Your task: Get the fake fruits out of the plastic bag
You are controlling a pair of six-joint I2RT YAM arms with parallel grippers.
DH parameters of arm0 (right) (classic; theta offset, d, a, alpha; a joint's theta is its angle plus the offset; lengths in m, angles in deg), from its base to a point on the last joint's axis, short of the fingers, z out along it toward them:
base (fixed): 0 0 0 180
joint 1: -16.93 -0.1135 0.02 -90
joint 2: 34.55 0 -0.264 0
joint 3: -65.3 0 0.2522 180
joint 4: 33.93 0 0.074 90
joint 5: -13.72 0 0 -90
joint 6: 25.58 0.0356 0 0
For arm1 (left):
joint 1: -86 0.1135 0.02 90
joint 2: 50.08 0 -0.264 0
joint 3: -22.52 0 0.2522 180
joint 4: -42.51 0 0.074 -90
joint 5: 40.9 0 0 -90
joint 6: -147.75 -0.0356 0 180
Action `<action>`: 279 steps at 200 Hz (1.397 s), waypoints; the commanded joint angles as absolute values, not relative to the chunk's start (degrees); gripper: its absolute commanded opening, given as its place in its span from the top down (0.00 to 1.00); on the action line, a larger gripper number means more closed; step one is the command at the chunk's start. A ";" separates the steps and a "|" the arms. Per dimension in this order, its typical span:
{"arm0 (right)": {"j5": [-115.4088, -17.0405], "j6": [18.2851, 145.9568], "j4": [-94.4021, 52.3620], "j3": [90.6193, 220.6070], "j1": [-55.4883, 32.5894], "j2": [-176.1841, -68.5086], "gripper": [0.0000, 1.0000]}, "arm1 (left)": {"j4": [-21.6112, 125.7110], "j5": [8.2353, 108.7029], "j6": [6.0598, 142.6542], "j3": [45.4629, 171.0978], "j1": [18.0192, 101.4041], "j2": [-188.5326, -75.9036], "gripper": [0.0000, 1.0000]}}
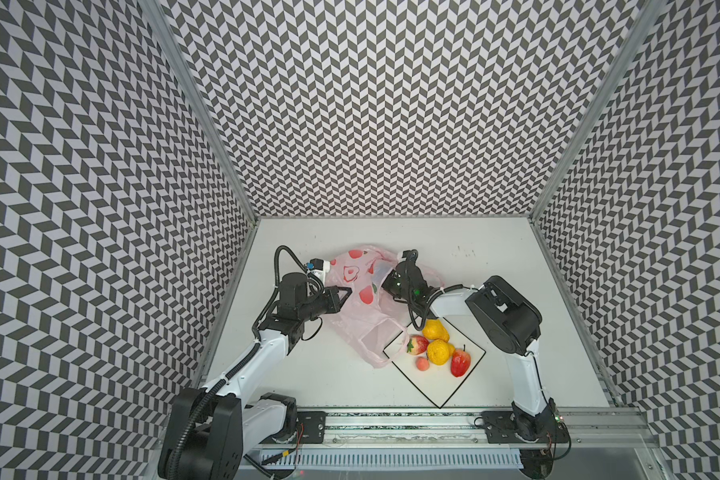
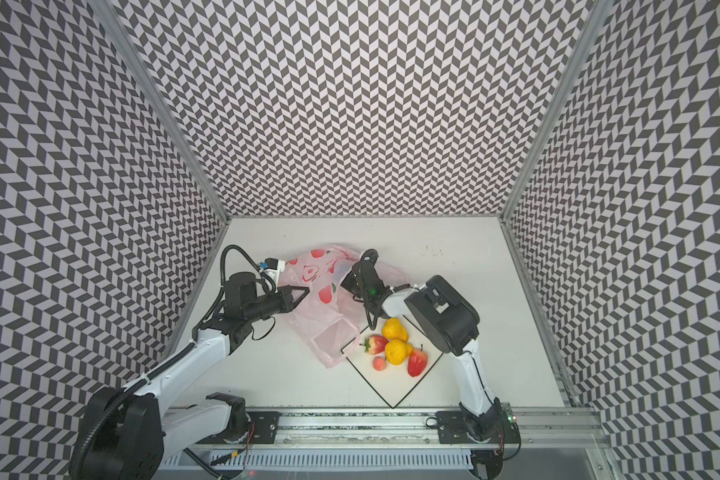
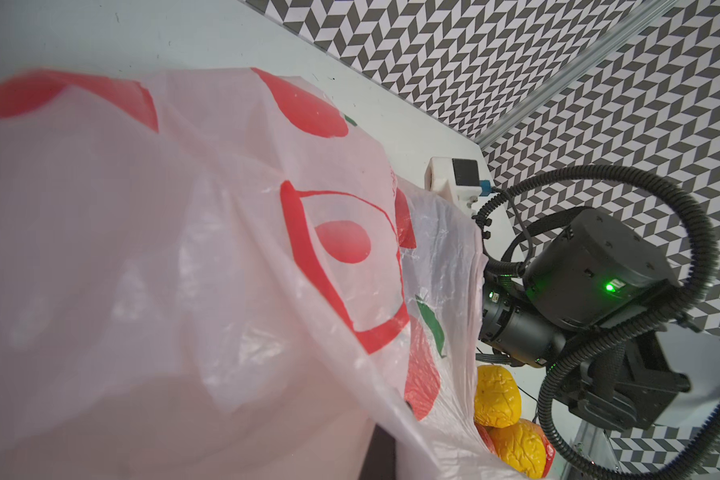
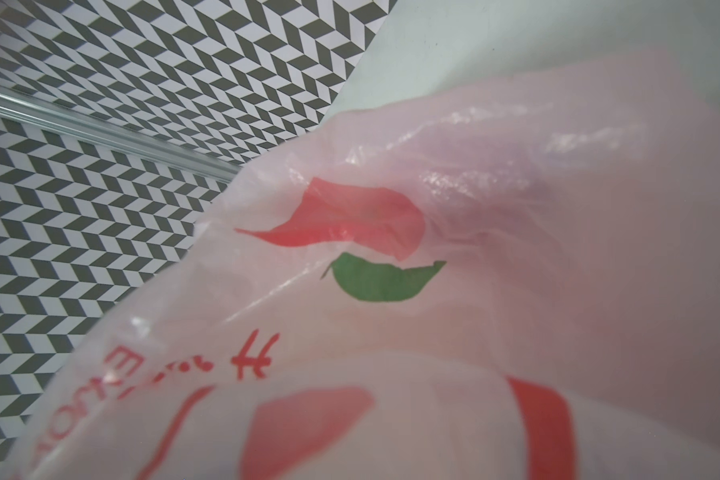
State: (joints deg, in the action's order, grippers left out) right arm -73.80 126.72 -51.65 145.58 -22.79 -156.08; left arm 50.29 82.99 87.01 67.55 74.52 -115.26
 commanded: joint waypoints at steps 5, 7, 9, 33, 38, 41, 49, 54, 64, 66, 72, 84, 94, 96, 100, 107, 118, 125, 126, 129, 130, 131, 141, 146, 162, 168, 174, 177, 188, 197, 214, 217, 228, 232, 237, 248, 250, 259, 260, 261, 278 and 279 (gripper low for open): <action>-73.34 130.97 -56.39 147.38 -21.88 -156.98 0.20 | 48.79 84.61 86.58 68.88 74.36 -115.68 1.00; -73.48 131.31 -56.56 147.38 -21.84 -156.98 0.21 | 48.86 84.63 86.49 68.89 74.28 -115.65 1.00; -73.67 131.70 -56.69 147.36 -21.79 -157.04 0.21 | 48.88 84.70 86.45 68.89 74.24 -115.67 1.00; -76.01 136.04 -56.60 149.64 -21.21 -158.45 0.20 | 49.65 84.83 85.50 69.63 71.67 -115.40 1.00; -76.25 136.94 -56.39 150.50 -21.17 -159.06 0.20 | 50.01 84.62 85.30 69.95 70.75 -115.38 1.00; -76.34 137.57 -56.35 151.07 -21.17 -159.50 0.19 | 50.17 84.45 85.12 70.16 70.10 -115.47 1.00; -76.43 139.22 -56.39 152.39 -21.04 -160.77 0.19 | 50.61 84.02 84.71 70.89 68.22 -115.66 1.00; -76.50 140.26 -56.38 153.46 -21.05 -161.51 0.19 | 50.86 83.77 84.46 71.31 67.19 -115.84 1.00; -77.01 142.38 -56.40 155.13 -21.10 -163.08 0.19 | 50.99 83.42 84.41 72.09 65.28 -116.36 1.00; -77.12 142.80 -56.34 155.49 -21.05 -163.34 0.20 | 51.00 83.39 84.41 72.28 64.85 -116.50 1.00; -77.25 144.04 -56.29 156.52 -20.95 -164.22 0.20 | 50.99 83.21 84.42 72.77 63.91 -116.84 1.00; -77.88 145.43 -56.53 158.56 -20.86 -165.80 0.20 | 50.67 83.20 84.40 73.63 62.27 -117.63 1.00; -77.76 145.49 -55.73 160.99 -20.86 -167.15 0.20 | 50.40 83.35 84.44 74.30 61.03 -118.24 1.00; -77.66 145.35 -55.58 161.59 -20.86 -167.41 0.20 | 50.32 83.41 84.40 74.50 60.86 -118.34 1.00; -77.34 145.16 -55.29 162.66 -20.86 -167.97 0.20 | 50.17 83.58 84.33 74.67 60.44 -118.58 1.00; -76.76 144.89 -54.56 164.24 -20.83 -168.82 0.21 | 49.78 84.05 84.22 75.05 60.08 -119.01 1.00; -75.97 144.35 -53.96 165.66 -20.90 -169.56 0.21 | 49.11 85.02 84.26 75.38 59.98 -119.71 1.00; -75.43 144.00 -53.60 166.06 -20.97 -169.80 0.22 | 49.05 85.23 84.38 75.58 59.98 -120.08 1.00; -75.37 143.94 -53.54 166.06 -20.96 -169.85 0.22 | 49.06 85.27 84.38 75.62 59.98 -120.15 1.00; -75.20 143.84 -53.36 166.07 -20.95 -169.89 0.23 | 49.06 85.25 84.23 75.73 59.97 -120.39 1.00; -75.12 143.77 -53.33 166.03 -20.99 -169.89 0.23 | 49.11 85.23 84.26 75.73 59.98 -120.43 1.00; -75.13 143.73 -53.23 166.01 -21.01 -169.90 0.23 | 49.13 85.27 84.23 75.78 59.98 -120.45 1.00; -74.96 142.83 -52.96 165.37 -20.95 -169.64 0.25 | 49.68 85.09 84.17 75.81 59.97 -120.58 0.97; -74.95 142.17 -52.91 164.84 -20.96 -169.48 0.25 | 50.30 84.41 84.20 75.76 59.98 -120.38 0.88; -75.06 139.71 -52.31 162.92 -20.95 -168.51 0.26 | 52.94 81.25 83.86 74.82 59.94 -118.11 0.51; -74.92 138.89 -52.37 162.06 -20.96 -168.12 0.26 | 54.11 79.65 83.72 74.22 59.96 -116.41 0.40; -74.71 137.89 -52.41 161.42 -21.02 -167.70 0.26 | 55.51 77.78 83.64 73.56 59.94 -114.13 0.30; -74.62 137.44 -52.26 161.12 -20.96 -167.50 0.26 | 56.32 76.70 83.55 73.28 59.94 -112.94 0.21; -74.46 135.99 -52.12 159.95 -21.08 -166.80 0.26 | 59.82 73.07 83.32 72.88 60.07 -108.29 0.02; -74.28 135.18 -52.41 159.04 -21.10 -166.18 0.26 | 62.81 70.26 83.45 73.26 60.16 -104.36 0.00; -73.78 134.24 -52.75 158.15 -21.13 -165.35 0.26 | 68.25 65.42 84.14 75.75 60.58 -98.87 0.00; -73.74 134.15 -52.82 158.02 -21.12 -165.21 0.26 | 69.17 64.64 84.22 76.35 60.77 -98.43 0.00; -73.42 134.04 -52.91 157.90 -21.21 -164.85 0.25 | 72.06 61.40 84.73 78.91 61.56 -97.54 0.00; -73.38 134.01 -53.04 157.82 -21.21 -164.74 0.25 | 73.03 59.81 85.01 79.89 62.16 -97.65 0.00; -73.29 134.05 -53.19 157.78 -21.29 -164.59 0.25 | 74.05 58.24 85.27 81.16 63.25 -97.98 0.00; -73.04 134.05 -53.15 157.84 -21.36 -164.37 0.25 | 75.13 57.11 85.53 83.16 67.05 -100.13 0.00; -73.01 134.04 -53.16 157.88 -21.32 -164.36 0.25 | 75.16 57.25 85.61 83.44 68.01 -100.69 0.00; -72.80 134.04 -53.22 157.91 -21.33 -164.19 0.25 | 74.43 59.05 85.35 84.77 71.89 -103.75 0.00; -72.83 134.03 -53.22 157.95 -21.31 -164.14 0.25 | 74.27 59.30 85.21 84.83 72.22 -104.11 0.00; -72.84 134.03 -53.17 157.92 -21.35 -164.12 0.25 | 74.10 59.56 85.02 84.99 72.70 -104.47 0.00; -72.73 133.77 -53.20 157.82 -21.43 -163.79 0.24 | 71.27 62.55 82.66 87.49 77.19 -113.51 0.00; -72.70 133.77 -53.16 157.82 -21.41 -163.81 0.24 | 71.06 62.81 82.55 87.64 77.33 -114.13 0.00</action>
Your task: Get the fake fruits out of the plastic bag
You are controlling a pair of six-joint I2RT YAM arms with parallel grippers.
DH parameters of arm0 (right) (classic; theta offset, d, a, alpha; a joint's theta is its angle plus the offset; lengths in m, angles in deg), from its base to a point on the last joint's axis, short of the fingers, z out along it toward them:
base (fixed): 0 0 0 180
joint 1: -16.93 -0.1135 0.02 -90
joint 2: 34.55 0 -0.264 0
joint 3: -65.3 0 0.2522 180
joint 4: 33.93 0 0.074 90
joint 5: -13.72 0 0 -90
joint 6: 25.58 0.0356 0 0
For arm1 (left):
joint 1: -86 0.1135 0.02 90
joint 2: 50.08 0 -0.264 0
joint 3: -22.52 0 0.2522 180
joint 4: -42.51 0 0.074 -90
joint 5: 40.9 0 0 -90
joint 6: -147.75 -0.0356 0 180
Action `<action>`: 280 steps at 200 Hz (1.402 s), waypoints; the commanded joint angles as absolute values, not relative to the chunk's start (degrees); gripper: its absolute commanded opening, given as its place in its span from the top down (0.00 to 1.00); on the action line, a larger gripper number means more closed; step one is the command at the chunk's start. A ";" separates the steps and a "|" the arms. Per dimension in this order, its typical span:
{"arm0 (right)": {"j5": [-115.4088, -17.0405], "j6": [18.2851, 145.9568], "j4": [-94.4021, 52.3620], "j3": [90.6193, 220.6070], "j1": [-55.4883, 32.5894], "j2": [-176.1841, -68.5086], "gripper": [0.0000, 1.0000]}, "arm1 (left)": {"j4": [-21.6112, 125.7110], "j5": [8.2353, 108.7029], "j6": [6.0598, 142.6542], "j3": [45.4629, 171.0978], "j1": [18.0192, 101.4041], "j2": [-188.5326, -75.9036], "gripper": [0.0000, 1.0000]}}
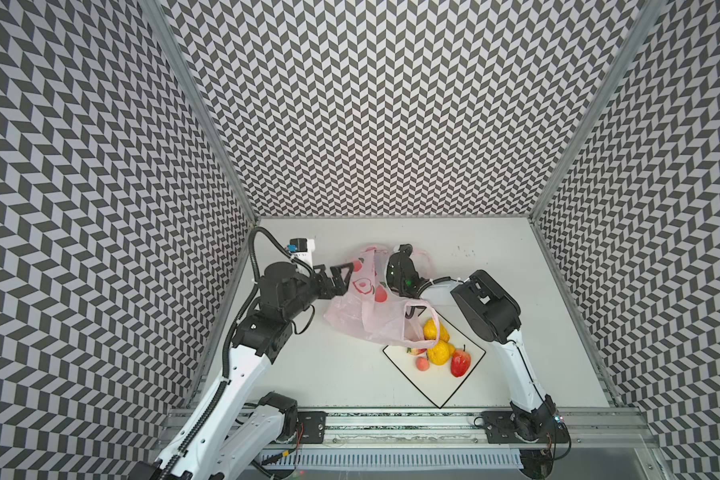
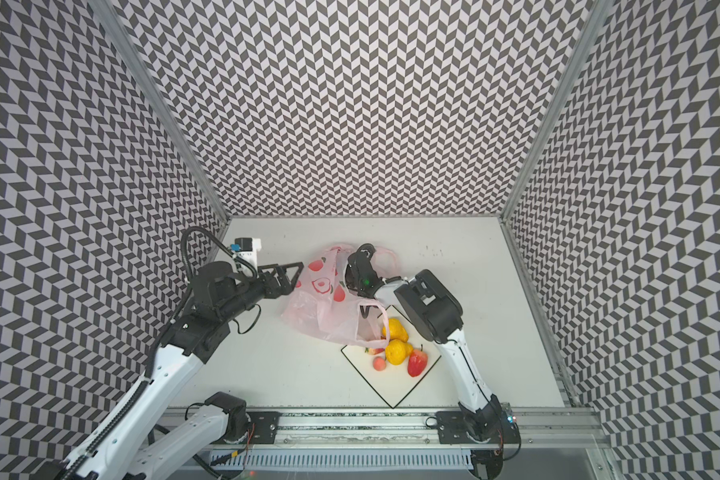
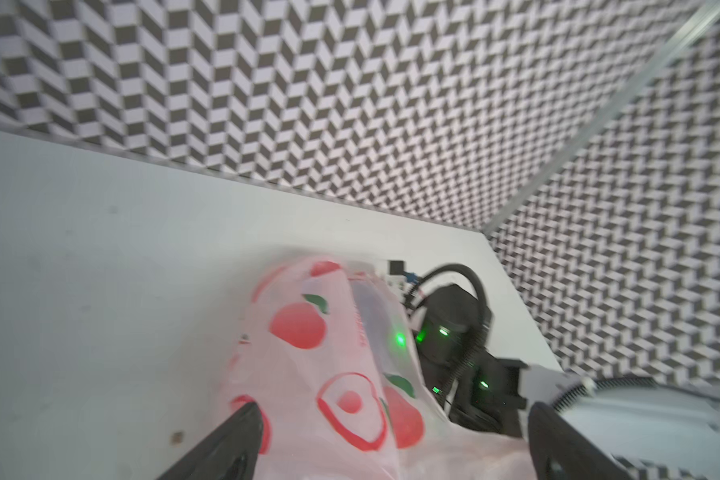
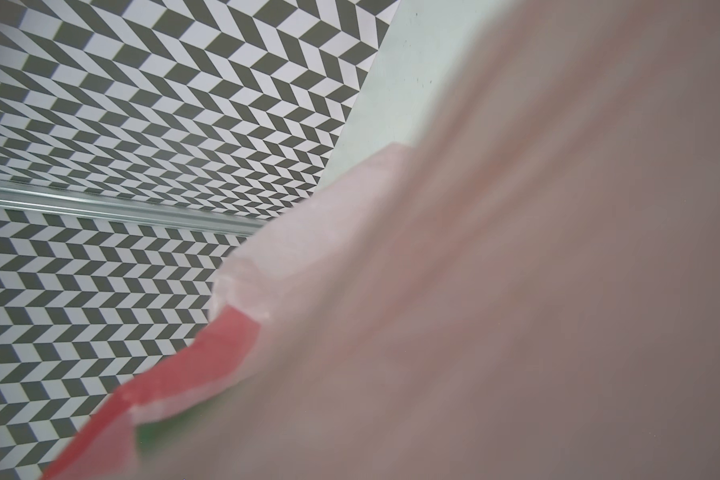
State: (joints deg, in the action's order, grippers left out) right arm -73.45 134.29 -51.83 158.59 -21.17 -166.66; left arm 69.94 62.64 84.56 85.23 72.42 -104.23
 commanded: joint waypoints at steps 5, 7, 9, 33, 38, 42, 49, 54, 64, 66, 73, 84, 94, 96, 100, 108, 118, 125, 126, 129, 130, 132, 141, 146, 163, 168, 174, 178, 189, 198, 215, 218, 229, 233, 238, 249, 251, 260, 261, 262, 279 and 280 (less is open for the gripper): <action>-72.64 133.70 -53.21 157.82 -21.39 -163.88 0.24 | 70.28 64.08 82.28 88.73 78.11 -117.36 0.00; -72.67 133.73 -53.19 157.81 -21.39 -163.87 0.24 | 70.01 64.82 82.27 89.23 78.36 -118.77 0.00; -72.56 133.76 -53.21 157.81 -21.45 -163.86 0.24 | 69.72 65.53 82.27 89.73 78.60 -120.12 0.00; -72.17 133.53 -53.57 157.44 -21.48 -163.79 0.23 | 66.24 74.00 83.46 95.54 79.16 -135.06 0.00; -72.01 133.50 -53.66 157.33 -21.51 -163.75 0.23 | 64.84 76.17 83.98 96.08 79.19 -137.38 0.01; -71.98 133.33 -53.62 157.24 -21.48 -163.67 0.23 | 63.69 77.45 84.41 96.45 79.11 -138.98 0.00; -71.89 133.10 -53.60 157.12 -21.47 -163.53 0.23 | 62.02 78.92 85.40 96.82 79.02 -141.38 0.00; -71.76 132.95 -53.76 156.91 -21.54 -163.41 0.23 | 60.73 80.26 86.20 97.03 78.86 -142.84 0.01; -71.62 132.45 -53.82 156.75 -21.56 -163.01 0.23 | 58.79 82.27 87.08 97.38 78.58 -145.14 0.01; -71.60 132.36 -53.83 156.69 -21.56 -162.97 0.22 | 58.46 82.48 87.21 97.44 78.50 -145.65 0.02; -71.54 132.05 -53.82 156.48 -21.67 -162.66 0.22 | 57.60 83.20 87.53 97.63 78.24 -146.97 0.04; -71.53 131.61 -53.76 156.19 -21.74 -162.14 0.22 | 56.54 84.31 87.96 97.83 77.80 -148.72 0.11; -71.52 131.20 -53.74 155.97 -21.79 -161.70 0.22 | 55.60 85.14 88.32 97.82 77.42 -150.15 0.19; -71.59 131.10 -53.68 155.90 -21.82 -161.54 0.22 | 55.42 85.33 88.27 97.87 77.40 -150.29 0.23; -71.66 130.85 -53.58 155.80 -21.83 -161.34 0.22 | 55.15 85.82 88.32 97.85 77.31 -150.83 0.29; -71.71 130.57 -53.48 155.67 -21.88 -160.92 0.22 | 54.57 86.82 88.46 97.86 77.30 -151.63 0.44; -71.82 130.11 -53.36 155.16 -21.83 -160.37 0.22 | 54.00 87.41 88.52 97.89 77.28 -152.20 0.62; -71.79 129.80 -53.36 154.80 -21.84 -159.87 0.22 | 53.69 87.34 88.43 97.89 77.21 -152.13 0.74; -71.79 129.76 -53.38 154.72 -21.83 -159.79 0.22 | 53.62 87.33 88.38 97.94 77.21 -152.08 0.76; -71.79 129.61 -53.31 154.55 -21.83 -159.54 0.22 | 53.49 87.36 88.29 97.93 77.21 -152.04 0.81; -71.79 129.58 -53.35 154.42 -21.83 -159.49 0.22 | 53.43 87.35 88.31 97.91 77.21 -151.99 0.83; -71.79 129.42 -53.34 154.33 -21.83 -159.27 0.22 | 53.38 87.33 88.24 98.03 77.12 -151.95 0.86; -71.79 129.03 -53.47 153.35 -21.84 -158.34 0.22 | 53.52 87.21 87.47 98.40 76.89 -151.40 0.99; -71.79 128.73 -53.55 152.76 -21.83 -157.78 0.22 | 53.81 87.09 86.95 98.79 76.63 -151.01 1.00; -71.87 127.30 -53.45 150.81 -21.83 -155.29 0.22 | 54.94 86.68 84.47 100.23 75.51 -149.44 1.00; -71.88 126.77 -53.41 150.12 -21.83 -154.38 0.22 | 55.31 86.62 83.55 100.68 75.10 -148.86 1.00; -71.96 125.97 -53.33 149.32 -21.87 -153.26 0.21 | 55.71 86.58 82.34 101.14 74.59 -147.99 1.00; -71.97 125.41 -53.23 148.72 -21.83 -152.43 0.21 | 56.00 86.47 81.41 101.42 74.24 -147.37 1.00; -72.17 124.01 -52.98 146.93 -21.89 -150.20 0.20 | 57.07 86.17 78.00 102.32 73.34 -145.67 1.00; -72.32 122.88 -53.09 145.15 -21.83 -148.26 0.19 | 57.91 86.10 75.53 102.91 72.68 -144.34 1.00; -72.74 121.51 -53.22 141.52 -21.83 -145.03 0.17 | 60.16 86.69 70.91 104.17 71.95 -142.45 1.00; -72.76 121.33 -53.22 140.91 -21.84 -144.54 0.17 | 60.46 86.82 70.21 104.28 71.86 -142.06 1.00; -72.93 120.86 -53.29 138.99 -21.87 -143.03 0.16 | 60.96 87.46 67.78 104.40 71.76 -141.41 1.00; -73.04 120.74 -53.45 138.36 -21.88 -142.73 0.16 | 61.13 87.67 67.06 104.44 71.76 -141.24 1.00; -73.42 120.65 -53.56 137.66 -21.88 -142.54 0.16 | 61.46 87.77 66.23 104.50 71.82 -141.24 1.00; -74.40 120.74 -53.89 136.66 -21.83 -142.57 0.15 | 62.33 88.04 64.71 104.86 71.85 -141.75 1.00; -74.49 120.78 -54.00 136.50 -21.83 -142.63 0.15 | 62.42 88.08 64.50 105.02 71.81 -141.92 1.00; -74.39 121.23 -54.33 136.32 -21.74 -143.21 0.15 | 63.10 88.62 64.01 105.33 71.95 -142.87 1.00; -74.37 121.26 -54.34 136.34 -21.70 -143.28 0.15 | 63.15 88.63 63.96 105.39 71.95 -142.92 1.00; -74.36 121.32 -54.44 136.35 -21.67 -143.36 0.15 | 63.23 88.69 63.93 105.51 71.94 -143.08 1.00; -75.09 121.38 -53.95 136.80 -21.59 -144.45 0.14 | 64.60 89.00 63.11 106.38 72.11 -145.36 1.00; -75.16 121.38 -53.89 136.85 -21.62 -144.47 0.14 | 64.66 88.96 63.07 106.36 72.11 -145.49 1.00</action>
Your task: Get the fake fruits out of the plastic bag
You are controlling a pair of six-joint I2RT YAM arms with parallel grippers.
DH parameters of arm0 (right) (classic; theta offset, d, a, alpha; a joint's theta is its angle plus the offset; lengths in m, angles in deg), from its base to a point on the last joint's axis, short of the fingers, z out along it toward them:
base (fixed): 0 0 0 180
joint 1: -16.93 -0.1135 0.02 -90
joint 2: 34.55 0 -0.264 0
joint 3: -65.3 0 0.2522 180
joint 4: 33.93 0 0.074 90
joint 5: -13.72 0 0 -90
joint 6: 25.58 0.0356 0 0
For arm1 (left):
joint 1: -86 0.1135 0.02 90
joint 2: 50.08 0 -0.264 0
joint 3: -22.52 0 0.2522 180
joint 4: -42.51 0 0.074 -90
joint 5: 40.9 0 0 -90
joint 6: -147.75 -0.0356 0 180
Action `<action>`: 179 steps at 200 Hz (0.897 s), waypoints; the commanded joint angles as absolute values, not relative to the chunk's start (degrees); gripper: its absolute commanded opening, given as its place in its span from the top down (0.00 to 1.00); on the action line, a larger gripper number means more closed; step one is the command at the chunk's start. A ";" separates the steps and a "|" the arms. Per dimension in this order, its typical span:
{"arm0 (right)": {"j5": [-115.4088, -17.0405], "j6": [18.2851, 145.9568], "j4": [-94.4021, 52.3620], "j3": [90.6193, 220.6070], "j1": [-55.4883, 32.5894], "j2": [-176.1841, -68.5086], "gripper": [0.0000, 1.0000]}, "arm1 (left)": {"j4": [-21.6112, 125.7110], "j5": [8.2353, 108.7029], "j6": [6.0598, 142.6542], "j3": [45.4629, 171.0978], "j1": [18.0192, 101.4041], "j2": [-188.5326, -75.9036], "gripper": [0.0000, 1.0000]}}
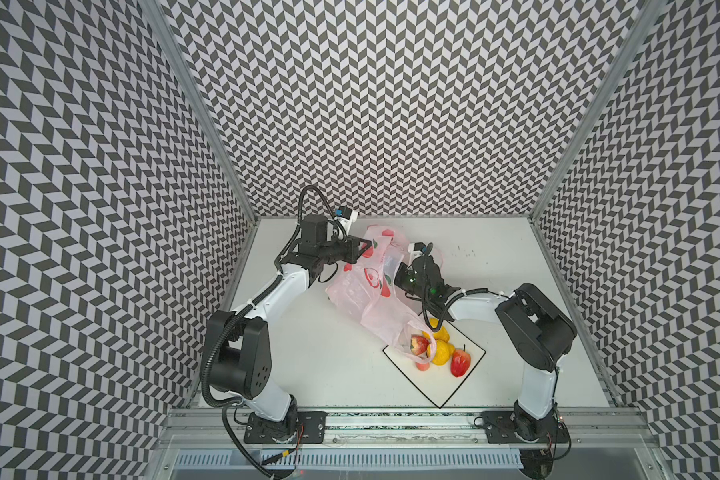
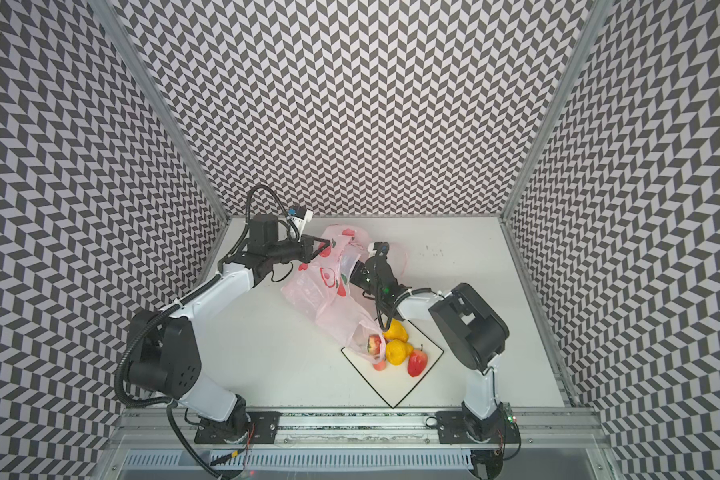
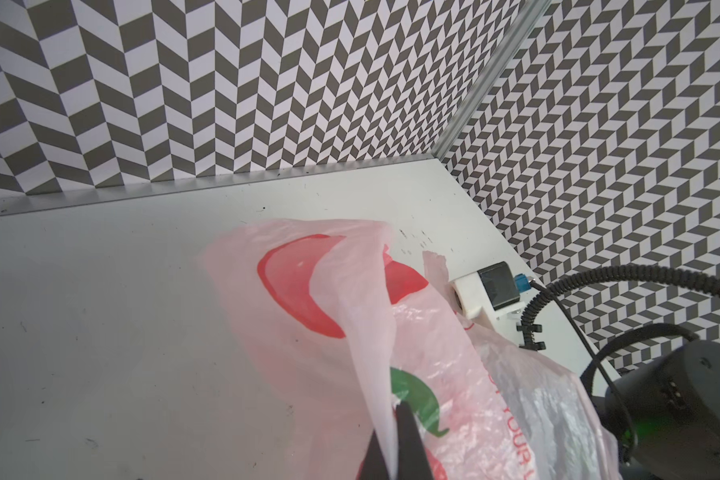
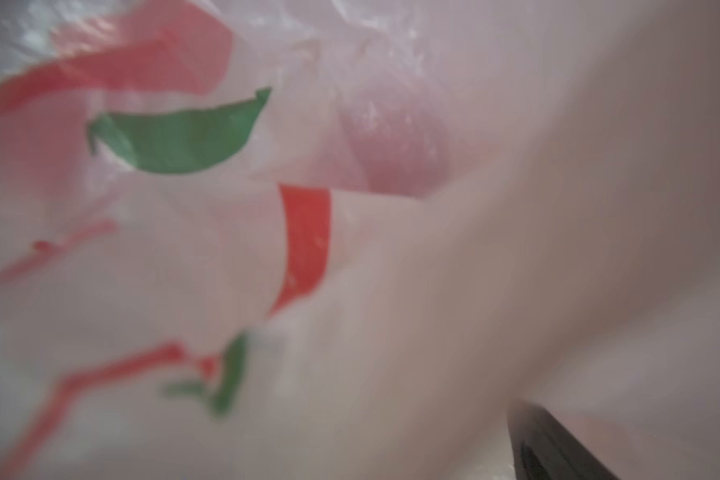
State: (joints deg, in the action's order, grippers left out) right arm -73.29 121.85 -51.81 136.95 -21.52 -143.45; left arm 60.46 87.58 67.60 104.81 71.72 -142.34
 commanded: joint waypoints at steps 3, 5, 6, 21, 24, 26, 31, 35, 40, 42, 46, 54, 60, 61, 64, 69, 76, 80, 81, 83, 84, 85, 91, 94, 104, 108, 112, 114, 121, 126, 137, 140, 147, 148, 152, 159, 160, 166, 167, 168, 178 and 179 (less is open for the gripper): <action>-75.45 121.34 -53.67 136.92 -21.57 -144.57 0.14 | 64.77 88.92 63.02 106.35 72.11 -145.74 1.00; -75.67 121.37 -53.53 136.97 -21.61 -144.67 0.14 | 64.72 88.87 63.02 106.40 72.16 -145.91 1.00; -75.76 121.33 -53.50 136.97 -21.59 -144.67 0.14 | 64.67 88.85 63.02 106.41 72.18 -145.98 1.00; -76.81 121.49 -53.45 136.63 -21.53 -144.87 0.13 | 64.17 88.34 62.48 105.69 72.16 -146.47 1.00; -76.97 121.52 -53.45 136.51 -21.48 -144.86 0.13 | 64.09 88.24 62.36 105.56 72.25 -146.53 1.00; -76.96 121.67 -53.47 136.42 -21.41 -144.85 0.13 | 64.07 88.17 62.22 105.52 72.28 -146.63 1.00; -76.99 121.95 -53.77 136.30 -21.26 -144.91 0.13 | 64.05 87.99 62.00 105.44 72.29 -146.64 1.00; -76.85 122.11 -54.06 136.07 -21.17 -144.86 0.12 | 64.01 87.87 61.85 105.37 72.29 -146.69 1.00; -76.74 122.45 -54.39 135.84 -21.17 -144.91 0.12 | 63.93 87.86 61.56 105.36 72.29 -146.74 1.00; -76.68 122.57 -54.48 135.84 -21.07 -144.91 0.12 | 63.96 87.81 61.49 105.36 72.29 -146.75 1.00; -76.55 122.73 -54.61 135.78 -21.06 -144.85 0.12 | 64.02 87.64 61.30 105.41 72.29 -146.75 1.00; -76.46 122.95 -54.76 135.88 -20.95 -144.76 0.12 | 64.04 87.64 60.93 105.45 72.29 -146.62 1.00; -76.38 123.13 -54.95 135.92 -20.94 -144.78 0.12 | 63.96 87.61 60.76 105.58 72.29 -146.45 1.00; -76.37 123.17 -54.96 135.93 -20.95 -144.77 0.12 | 63.98 87.65 60.75 105.56 72.29 -146.47 1.00; -76.34 123.27 -54.99 136.08 -20.97 -144.81 0.12 | 64.00 87.64 60.66 105.60 72.31 -146.41 1.00; -76.24 123.47 -54.98 136.18 -20.96 -144.98 0.12 | 63.95 87.59 60.65 105.55 72.30 -146.37 1.00; -76.02 123.57 -54.85 136.57 -20.95 -145.22 0.12 | 64.18 87.30 60.60 105.62 72.29 -146.38 1.00; -76.09 123.55 -54.55 136.87 -20.97 -145.42 0.12 | 64.33 87.14 60.65 105.63 72.29 -146.36 1.00; -76.10 123.52 -54.50 136.97 -20.96 -145.53 0.12 | 64.34 87.10 60.61 105.63 72.29 -146.34 1.00; -76.17 123.43 -54.24 137.15 -20.95 -145.59 0.12 | 64.42 87.08 60.60 105.69 72.29 -146.43 1.00; -76.18 123.37 -54.08 137.24 -20.95 -145.66 0.12 | 64.47 86.98 60.62 105.75 72.29 -146.46 1.00; -76.23 123.29 -53.96 137.38 -20.95 -145.74 0.12 | 64.50 86.98 60.64 105.73 72.29 -146.48 1.00; -76.36 122.90 -53.05 138.09 -21.01 -146.32 0.11 | 64.66 86.83 60.64 105.65 72.29 -146.56 1.00; -76.29 122.58 -52.68 138.52 -21.00 -146.65 0.11 | 64.64 86.88 60.67 105.63 72.31 -146.70 1.00; -76.21 121.18 -50.96 140.23 -20.98 -148.05 0.11 | 64.62 86.81 60.87 105.43 72.29 -147.05 1.00; -76.36 120.43 -50.14 140.97 -20.95 -148.64 0.11 | 64.54 86.80 60.96 105.32 72.29 -147.22 1.00; -76.72 119.72 -49.39 141.71 -20.99 -149.11 0.11 | 64.48 86.87 61.06 105.28 72.29 -147.44 1.00; -76.96 119.33 -48.99 142.01 -21.00 -149.32 0.11 | 64.45 86.89 61.15 105.27 72.29 -147.50 1.00; -77.79 118.46 -47.97 142.99 -20.99 -150.11 0.11 | 64.58 87.08 61.26 105.28 72.14 -147.86 1.00; -77.94 117.97 -47.55 143.53 -20.99 -150.73 0.11 | 64.61 87.19 61.27 105.27 72.04 -148.07 1.00; -79.01 116.33 -45.68 145.28 -20.95 -152.05 0.11 | 64.94 87.11 60.96 105.44 71.74 -148.20 1.00; -79.27 115.97 -45.16 145.90 -21.00 -152.43 0.11 | 65.07 87.15 60.92 105.57 71.57 -148.20 1.00; -79.50 115.19 -44.56 146.81 -20.96 -153.15 0.11 | 65.30 87.08 60.77 105.86 71.37 -148.38 1.00; -79.56 115.07 -44.49 146.95 -21.00 -153.26 0.11 | 65.35 87.12 60.76 105.92 71.35 -148.45 1.00; -79.81 114.70 -44.16 147.46 -20.97 -153.70 0.11 | 65.58 87.22 60.66 106.13 71.23 -148.50 1.00; -80.34 114.23 -43.30 148.52 -21.03 -154.47 0.11 | 65.91 87.23 60.44 106.59 71.00 -148.63 1.00; -80.38 114.16 -43.20 148.73 -21.03 -154.58 0.11 | 65.92 87.24 60.37 106.63 70.99 -148.70 1.00; -80.39 113.73 -42.72 149.63 -21.00 -155.30 0.11 | 66.21 87.24 60.23 106.88 70.83 -148.84 1.00; -80.40 113.64 -42.65 149.81 -21.02 -155.44 0.11 | 66.25 87.29 60.22 106.91 70.81 -148.90 1.00; -80.40 113.60 -42.57 149.99 -20.98 -155.55 0.11 | 66.31 87.31 60.22 106.97 70.85 -148.88 1.00; -80.36 112.75 -42.07 151.70 -20.99 -156.78 0.11 | 66.83 87.49 60.11 107.57 70.49 -149.26 1.00; -80.34 112.63 -42.06 151.86 -21.01 -156.83 0.11 | 66.87 87.50 60.07 107.57 70.47 -149.28 1.00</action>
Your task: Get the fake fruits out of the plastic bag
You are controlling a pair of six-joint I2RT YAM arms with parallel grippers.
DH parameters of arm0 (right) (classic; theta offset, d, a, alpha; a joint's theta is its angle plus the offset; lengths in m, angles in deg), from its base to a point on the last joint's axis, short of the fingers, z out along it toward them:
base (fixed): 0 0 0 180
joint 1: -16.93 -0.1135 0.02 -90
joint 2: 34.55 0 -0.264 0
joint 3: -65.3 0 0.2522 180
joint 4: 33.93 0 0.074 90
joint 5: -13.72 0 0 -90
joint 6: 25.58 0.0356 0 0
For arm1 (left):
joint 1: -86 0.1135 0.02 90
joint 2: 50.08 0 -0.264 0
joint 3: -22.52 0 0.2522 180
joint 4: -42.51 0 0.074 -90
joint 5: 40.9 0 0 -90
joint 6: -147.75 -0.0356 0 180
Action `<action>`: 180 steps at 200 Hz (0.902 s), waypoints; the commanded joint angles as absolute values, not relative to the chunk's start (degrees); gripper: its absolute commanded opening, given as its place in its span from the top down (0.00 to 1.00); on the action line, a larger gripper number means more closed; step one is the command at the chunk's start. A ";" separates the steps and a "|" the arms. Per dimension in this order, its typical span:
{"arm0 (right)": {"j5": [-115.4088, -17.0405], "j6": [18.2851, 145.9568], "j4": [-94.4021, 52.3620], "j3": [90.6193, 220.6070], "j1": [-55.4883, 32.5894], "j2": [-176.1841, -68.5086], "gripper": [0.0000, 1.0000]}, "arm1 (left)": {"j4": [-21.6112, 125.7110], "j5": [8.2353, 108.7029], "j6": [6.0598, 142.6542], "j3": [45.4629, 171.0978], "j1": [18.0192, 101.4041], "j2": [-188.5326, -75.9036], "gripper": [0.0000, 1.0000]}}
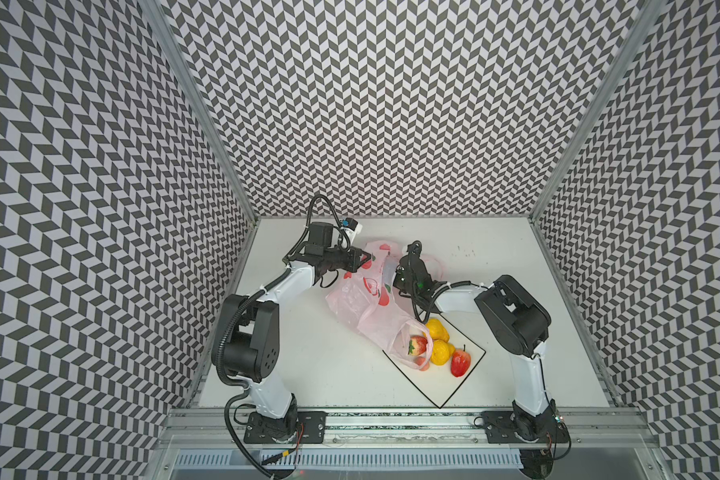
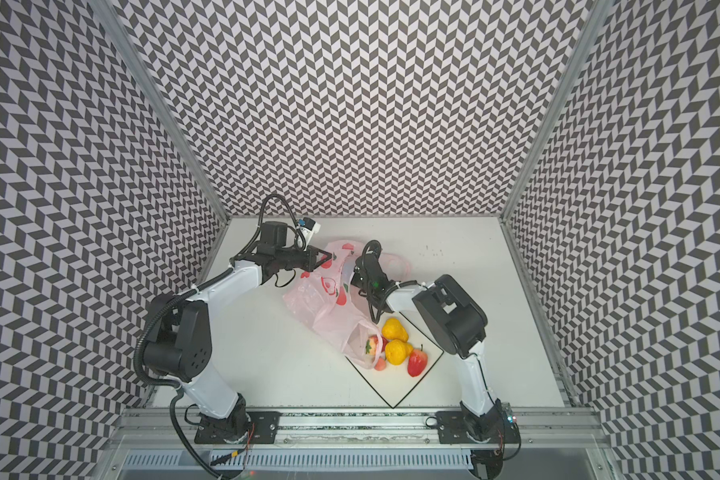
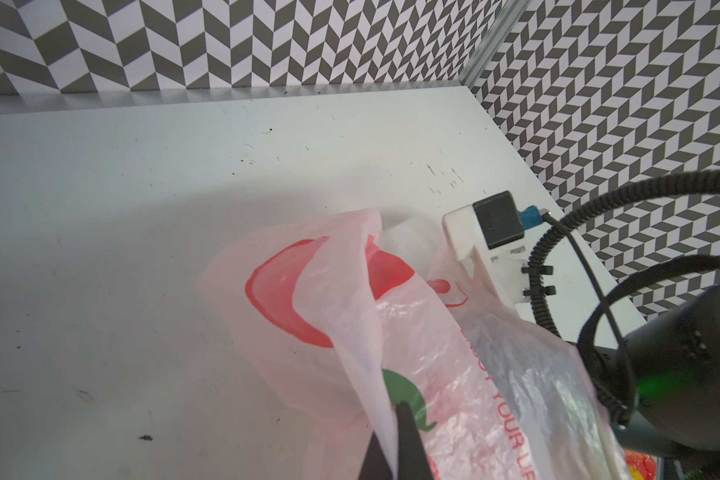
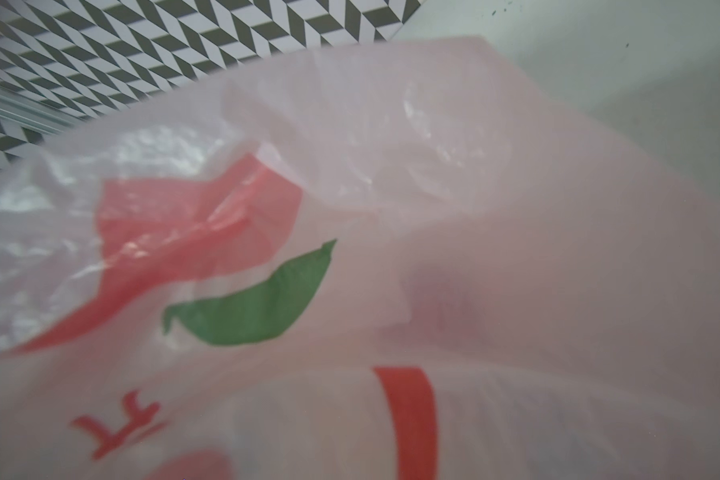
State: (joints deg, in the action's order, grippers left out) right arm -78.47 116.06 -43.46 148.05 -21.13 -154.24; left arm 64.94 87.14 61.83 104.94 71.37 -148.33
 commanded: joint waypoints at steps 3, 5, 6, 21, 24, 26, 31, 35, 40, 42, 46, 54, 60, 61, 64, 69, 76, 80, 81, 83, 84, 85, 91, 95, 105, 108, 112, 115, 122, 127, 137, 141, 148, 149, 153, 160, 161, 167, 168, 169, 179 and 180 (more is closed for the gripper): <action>-80.20 112.37 -41.91 152.44 -20.97 -157.30 0.11 | 66.94 87.59 59.95 107.70 70.33 -149.52 1.00; -80.11 112.22 -41.73 152.89 -21.02 -157.56 0.11 | 67.05 87.66 59.95 107.81 70.33 -149.56 1.00; -80.09 112.19 -41.63 153.11 -21.03 -157.67 0.11 | 67.15 87.67 59.90 107.86 70.30 -149.61 1.00; -80.27 111.43 -39.58 156.41 -21.06 -159.95 0.11 | 68.39 87.76 59.21 108.86 69.47 -150.51 1.00; -80.38 111.30 -39.13 157.01 -21.07 -160.43 0.11 | 68.69 87.75 59.10 109.04 69.29 -150.66 1.00; -80.40 111.21 -38.82 157.54 -21.04 -160.76 0.11 | 68.82 87.72 59.01 109.16 69.19 -150.79 1.00; -80.45 111.02 -38.07 158.51 -21.04 -161.51 0.11 | 69.18 87.77 58.83 109.44 69.05 -151.04 1.00; -80.52 110.71 -37.36 159.41 -21.04 -162.12 0.11 | 69.41 87.76 58.71 109.62 68.96 -151.27 1.00; -80.56 110.45 -36.54 160.38 -21.04 -162.84 0.11 | 69.45 87.74 58.67 109.80 68.91 -151.55 1.00; -80.58 110.45 -36.08 160.74 -21.04 -163.17 0.11 | 69.52 87.83 58.71 109.83 68.87 -151.60 1.00; -80.67 110.21 -35.54 161.44 -21.04 -163.57 0.12 | 69.54 87.81 58.74 109.94 68.89 -151.75 1.00; -80.67 109.68 -34.86 162.34 -21.05 -164.51 0.13 | 69.65 87.81 58.76 110.12 68.93 -152.07 1.00; -80.74 109.36 -34.33 162.99 -21.12 -165.14 0.14 | 69.70 87.83 58.80 110.22 68.94 -152.26 1.00; -80.75 109.31 -34.24 163.17 -21.12 -165.28 0.14 | 69.66 87.84 58.80 110.21 68.90 -152.28 1.00; -80.84 109.23 -33.83 163.50 -21.12 -165.47 0.15 | 69.64 87.86 58.83 110.20 68.93 -152.36 1.00; -80.91 109.03 -33.23 164.09 -21.13 -166.02 0.16 | 69.63 87.94 58.92 110.29 68.87 -152.48 1.00; -81.08 108.84 -32.64 164.77 -21.13 -166.71 0.18 | 69.63 87.91 58.98 110.45 68.83 -152.61 1.00; -81.19 108.86 -32.40 165.19 -21.19 -167.08 0.19 | 69.64 88.03 59.00 110.51 68.94 -152.73 1.00; -81.20 108.83 -32.30 165.32 -21.16 -167.22 0.19 | 69.63 88.03 58.99 110.57 68.95 -152.73 1.00; -81.20 108.77 -32.26 165.47 -21.13 -167.36 0.20 | 69.63 88.03 59.01 110.53 68.95 -152.78 1.00; -81.20 108.74 -32.23 165.55 -21.13 -167.40 0.21 | 69.63 88.03 58.99 110.54 68.91 -152.80 1.00; -81.20 108.69 -32.18 165.64 -21.13 -167.50 0.21 | 69.63 88.03 59.03 110.54 68.93 -152.81 1.00; -81.20 108.51 -31.83 166.22 -21.13 -167.93 0.23 | 69.69 88.00 58.99 110.63 68.95 -152.86 1.00; -81.29 108.39 -31.62 166.54 -21.12 -168.24 0.25 | 69.70 88.10 59.01 110.64 68.95 -152.97 1.00; -80.98 108.01 -31.33 167.40 -21.12 -168.74 0.28 | 69.70 88.35 59.07 110.72 69.04 -153.08 1.00; -80.95 107.90 -31.29 167.53 -21.13 -168.90 0.30 | 69.65 88.34 59.15 110.73 69.10 -153.13 1.00; -80.81 107.68 -31.33 167.77 -21.12 -169.00 0.32 | 69.57 88.34 59.25 110.76 69.27 -153.17 1.00; -80.77 107.58 -31.31 167.91 -21.12 -169.08 0.33 | 69.54 88.38 59.44 110.75 69.42 -153.17 1.00; -80.61 107.33 -31.18 168.28 -21.12 -169.25 0.35 | 69.46 88.54 59.82 110.72 69.77 -153.40 1.00; -80.51 107.16 -30.97 168.56 -21.12 -169.35 0.37 | 69.50 88.58 60.12 110.84 70.12 -153.54 1.00; -80.50 106.63 -30.43 169.25 -21.12 -169.53 0.40 | 69.45 88.71 60.62 110.81 70.76 -153.83 1.00; -80.49 106.51 -30.29 169.44 -21.12 -169.54 0.41 | 69.54 88.73 60.71 110.88 70.98 -154.03 1.00; -80.49 106.23 -30.13 169.65 -21.17 -169.55 0.43 | 69.72 88.48 60.86 110.96 71.27 -154.13 1.00; -80.49 106.20 -30.11 169.66 -21.15 -169.55 0.44 | 69.72 88.43 60.89 110.98 71.29 -154.18 1.00; -80.50 106.15 -30.04 169.67 -21.12 -169.46 0.45 | 69.79 88.17 60.87 111.05 71.47 -154.38 1.00; -80.41 106.17 -30.02 169.68 -21.17 -169.24 0.47 | 69.89 87.68 61.25 111.09 71.90 -154.48 1.00; -80.37 106.12 -30.02 169.63 -21.15 -169.22 0.47 | 69.89 87.64 61.35 111.12 71.96 -154.53 1.00; -80.20 106.15 -30.10 169.46 -21.12 -168.96 0.49 | 69.90 87.51 61.79 111.16 72.47 -154.72 1.00; -80.17 106.11 -30.10 169.44 -21.12 -168.90 0.49 | 69.89 87.51 61.79 111.16 72.55 -154.74 1.00; -80.16 106.10 -30.15 169.42 -21.12 -168.74 0.49 | 69.89 87.42 61.88 111.16 72.64 -154.79 1.00; -79.77 106.21 -30.53 168.71 -21.12 -167.79 0.52 | 69.75 87.09 62.49 111.16 73.65 -154.98 1.00; -79.74 106.19 -30.62 168.62 -21.17 -167.61 0.52 | 69.73 87.08 62.54 111.16 73.76 -155.04 1.00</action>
